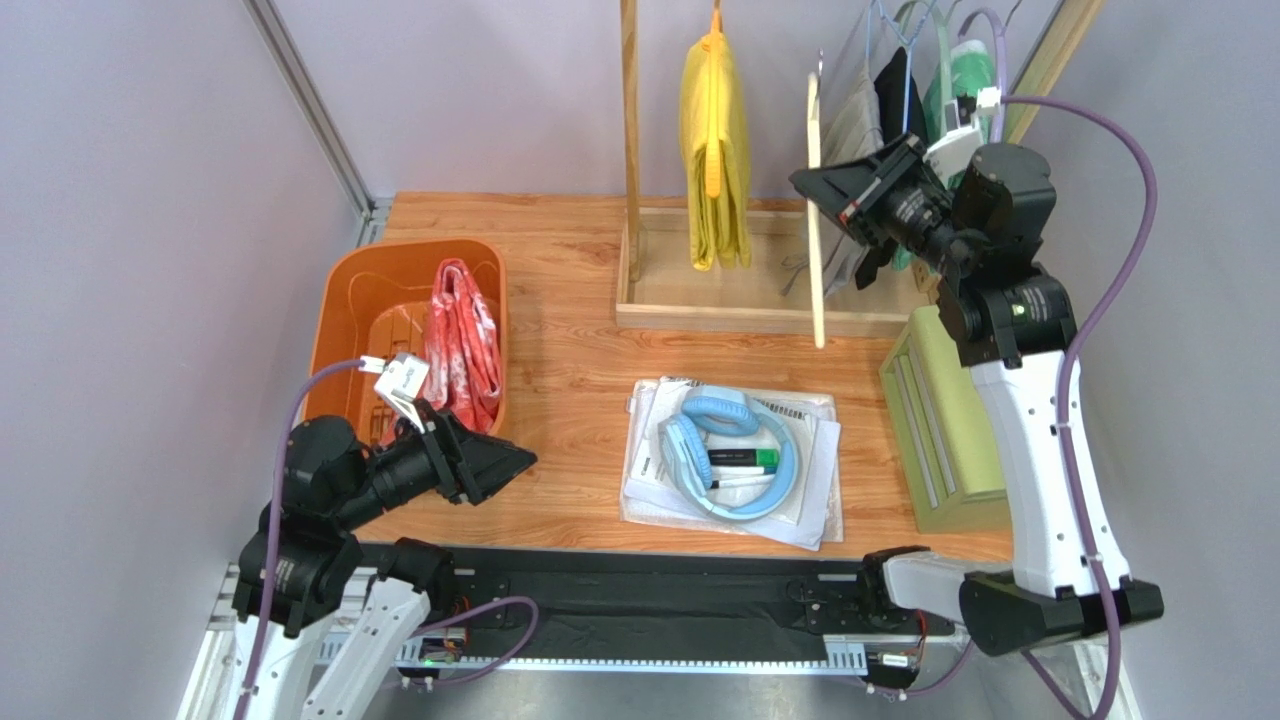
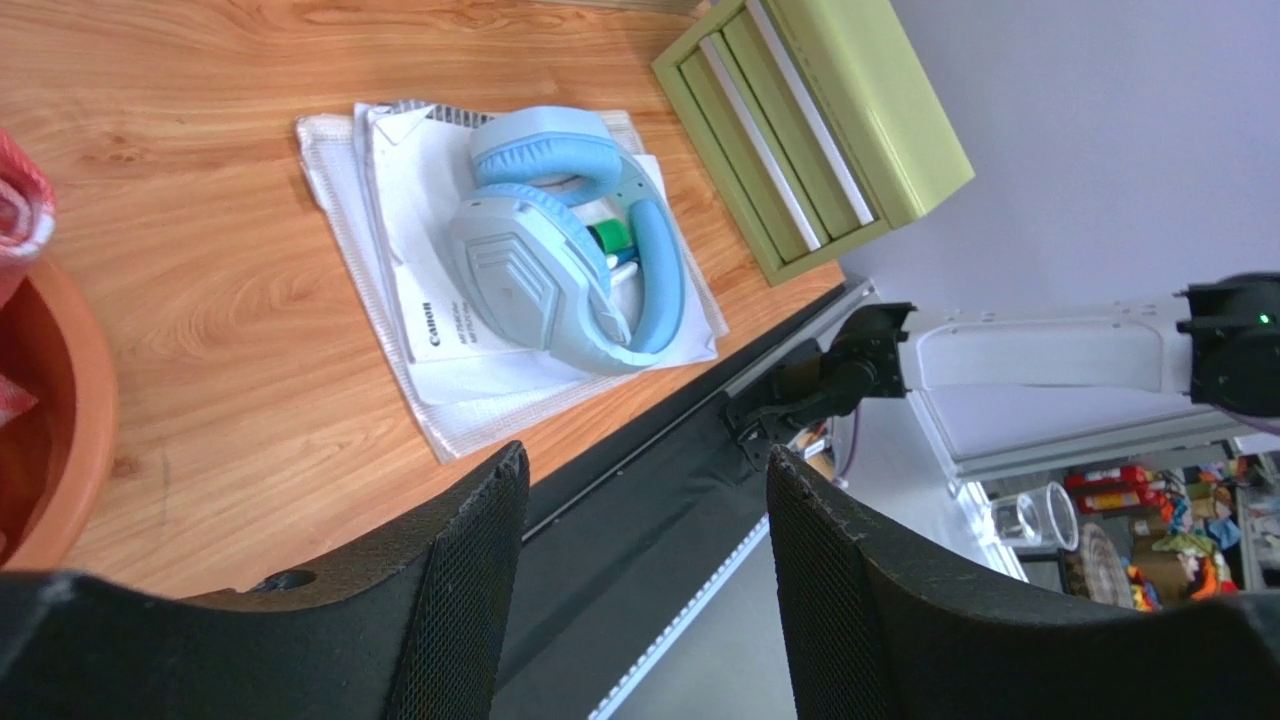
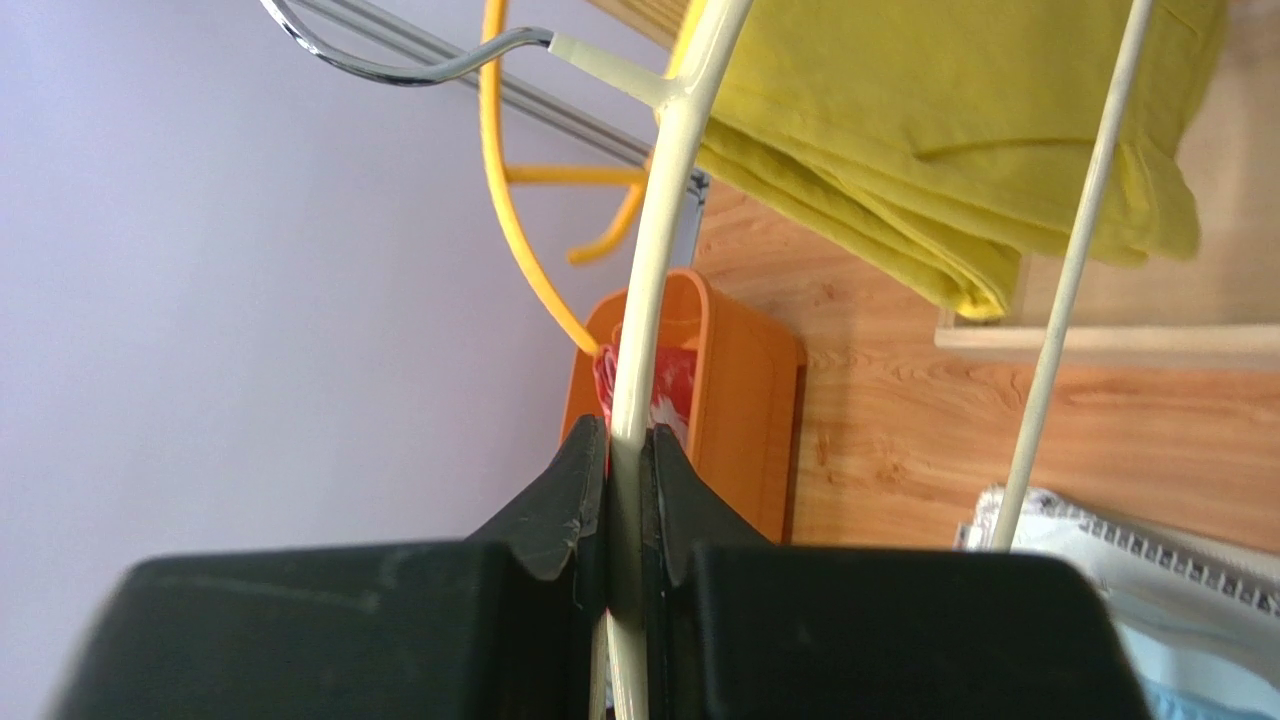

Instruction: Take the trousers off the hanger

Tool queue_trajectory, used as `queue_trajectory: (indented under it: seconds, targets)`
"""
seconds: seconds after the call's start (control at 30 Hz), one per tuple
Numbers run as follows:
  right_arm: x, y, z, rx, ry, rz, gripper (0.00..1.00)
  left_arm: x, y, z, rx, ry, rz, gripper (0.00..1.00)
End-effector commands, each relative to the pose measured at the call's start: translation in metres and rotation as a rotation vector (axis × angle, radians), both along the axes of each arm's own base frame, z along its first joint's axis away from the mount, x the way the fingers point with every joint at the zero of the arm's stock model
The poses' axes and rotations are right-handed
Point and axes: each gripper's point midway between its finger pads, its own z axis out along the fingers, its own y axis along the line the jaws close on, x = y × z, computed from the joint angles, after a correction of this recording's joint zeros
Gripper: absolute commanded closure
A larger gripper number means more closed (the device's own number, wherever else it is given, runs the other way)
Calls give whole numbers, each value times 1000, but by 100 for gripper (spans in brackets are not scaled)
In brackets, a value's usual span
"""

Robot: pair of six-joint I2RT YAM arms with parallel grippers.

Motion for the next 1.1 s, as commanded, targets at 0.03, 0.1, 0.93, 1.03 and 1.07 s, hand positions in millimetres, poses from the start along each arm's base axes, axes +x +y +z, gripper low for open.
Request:
queue_trajectory:
  seconds: [0.03,0.1,0.93,1.03,1.07]
  targets:
    - [28,-1,69,63,-209,-42,100,-23,0,10,-48,28,-22,35]
    - [45,3,67,74,-198,-38,100,-28,2,16,-50,20,-22,35]
    - [152,15,93,168,-289,-82,100,-52,17,32,-83,-4,58,35]
    - [161,16,83,177,-251,-88,100,-55,18,34,-79,-4,61,35]
    - [162,16,79,177,-236,-92,100,-56,18,35,-80,-9,60,35]
